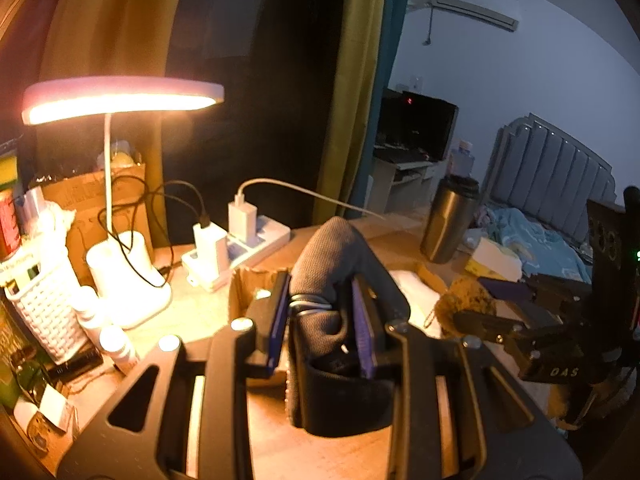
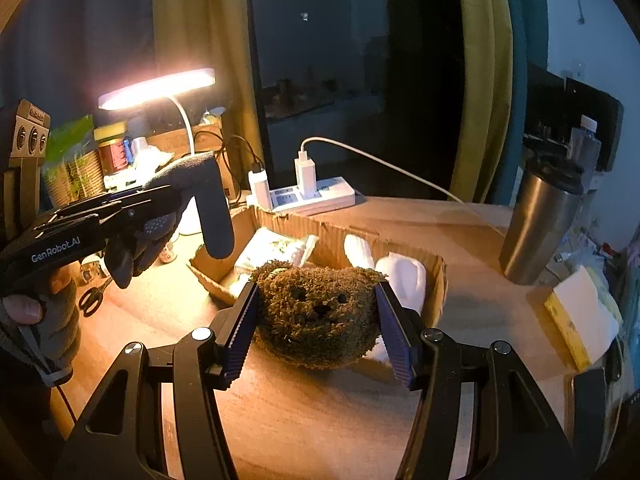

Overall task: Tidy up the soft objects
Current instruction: 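Carry the grey sock with the left tool while the right tool carries the plush over the box, then release the sock into the box with the left tool while the right tool releases the plush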

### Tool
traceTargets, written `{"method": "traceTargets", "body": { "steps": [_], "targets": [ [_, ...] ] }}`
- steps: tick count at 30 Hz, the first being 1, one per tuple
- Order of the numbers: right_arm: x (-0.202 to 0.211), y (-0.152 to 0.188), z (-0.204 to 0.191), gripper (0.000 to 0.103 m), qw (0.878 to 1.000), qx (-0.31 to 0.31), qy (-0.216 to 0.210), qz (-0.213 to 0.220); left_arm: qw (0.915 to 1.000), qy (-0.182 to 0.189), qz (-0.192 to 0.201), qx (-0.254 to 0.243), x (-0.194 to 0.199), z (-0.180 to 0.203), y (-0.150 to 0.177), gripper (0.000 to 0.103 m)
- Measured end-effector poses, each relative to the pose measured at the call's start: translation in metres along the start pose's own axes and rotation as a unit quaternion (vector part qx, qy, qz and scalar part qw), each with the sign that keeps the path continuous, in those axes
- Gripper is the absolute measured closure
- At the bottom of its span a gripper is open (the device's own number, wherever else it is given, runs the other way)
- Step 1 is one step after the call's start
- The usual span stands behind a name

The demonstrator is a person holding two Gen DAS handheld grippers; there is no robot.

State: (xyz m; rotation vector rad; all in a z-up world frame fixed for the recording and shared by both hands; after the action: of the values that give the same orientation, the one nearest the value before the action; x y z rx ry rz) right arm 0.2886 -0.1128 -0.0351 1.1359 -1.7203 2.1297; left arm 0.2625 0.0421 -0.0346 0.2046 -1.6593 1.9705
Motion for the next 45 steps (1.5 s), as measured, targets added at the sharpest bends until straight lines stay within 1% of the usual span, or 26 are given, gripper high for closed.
{"method": "traceTargets", "body": {
  "steps": [6,9,18,24,30,33,34,36,37,38,40,43,45],
  "targets": [
    [-0.010,-0.013,-0.005,0.042,1.000,0.007,-0.006,0.004,0.9999,-0.006,0.012,0.004,-0.005,-0.010,-0.009,0.072],
    [-0.020,-0.018,-0.009,0.042,1.000,0.008,-0.011,0.002,0.9998,-0.011,0.017,0.006,-0.009,-0.012,-0.008,0.072],
    [-0.046,-0.027,-0.019,0.042,1.000,0.010,-0.026,-0.006,0.9994,-0.024,-0.006,0.026,-0.038,-0.029,0.005,0.072],
    [-0.069,-0.024,-0.022,0.042,0.999,0.010,-0.037,-0.021,0.9986,-0.032,-0.026,0.034,-0.058,-0.037,0.018,0.072],
    [-0.095,-0.016,-0.022,0.042,0.998,0.003,-0.046,-0.043,0.9961,-0.042,-0.063,0.045,-0.079,-0.049,0.035,0.071],
    [-0.105,-0.012,-0.024,0.042,0.997,0.001,-0.052,-0.053,0.9948,-0.045,-0.079,0.046,-0.087,-0.051,0.040,0.067],
    [-0.108,-0.010,-0.024,0.042,0.997,0.001,-0.054,-0.057,0.9941,-0.047,-0.085,0.047,-0.089,-0.052,0.041,0.065],
    [-0.116,-0.006,-0.026,0.042,0.996,0.000,-0.057,-0.066,0.9924,-0.051,-0.101,0.050,-0.095,-0.054,0.046,0.059],
    [-0.120,-0.004,-0.027,0.042,0.996,0.000,-0.058,-0.070,0.9928,-0.051,-0.098,0.047,-0.095,-0.054,0.046,0.051],
    [-0.123,-0.003,-0.027,0.042,0.995,-0.001,-0.059,-0.074,0.9928,-0.050,-0.099,0.047,-0.094,-0.053,0.046,0.049],
    [-0.128,0.000,-0.028,0.042,0.995,-0.003,-0.059,-0.081,0.9930,-0.044,-0.099,0.048,-0.093,-0.052,0.046,0.048],
    [-0.130,0.002,-0.026,0.042,0.995,-0.006,-0.058,-0.084,0.9929,-0.052,-0.099,0.042,-0.094,-0.051,0.047,0.048],
    [-0.128,0.001,-0.025,0.042,0.995,-0.005,-0.055,-0.085,0.9928,-0.050,-0.100,0.043,-0.093,-0.051,0.047,0.048]
  ]
}}
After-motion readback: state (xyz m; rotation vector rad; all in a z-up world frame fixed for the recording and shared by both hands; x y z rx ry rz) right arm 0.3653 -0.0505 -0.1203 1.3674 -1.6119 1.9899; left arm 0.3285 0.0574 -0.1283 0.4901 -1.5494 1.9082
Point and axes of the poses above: each gripper's, at about its wrist camera, not at the fingertips, and x roughly against the way its jaws point, z to its right, y to its underside, the point moved 4 cm from there along -x, roughly the way its jaws point, and after that the axes turned 6 degrees about y, right-handed, at the moved point
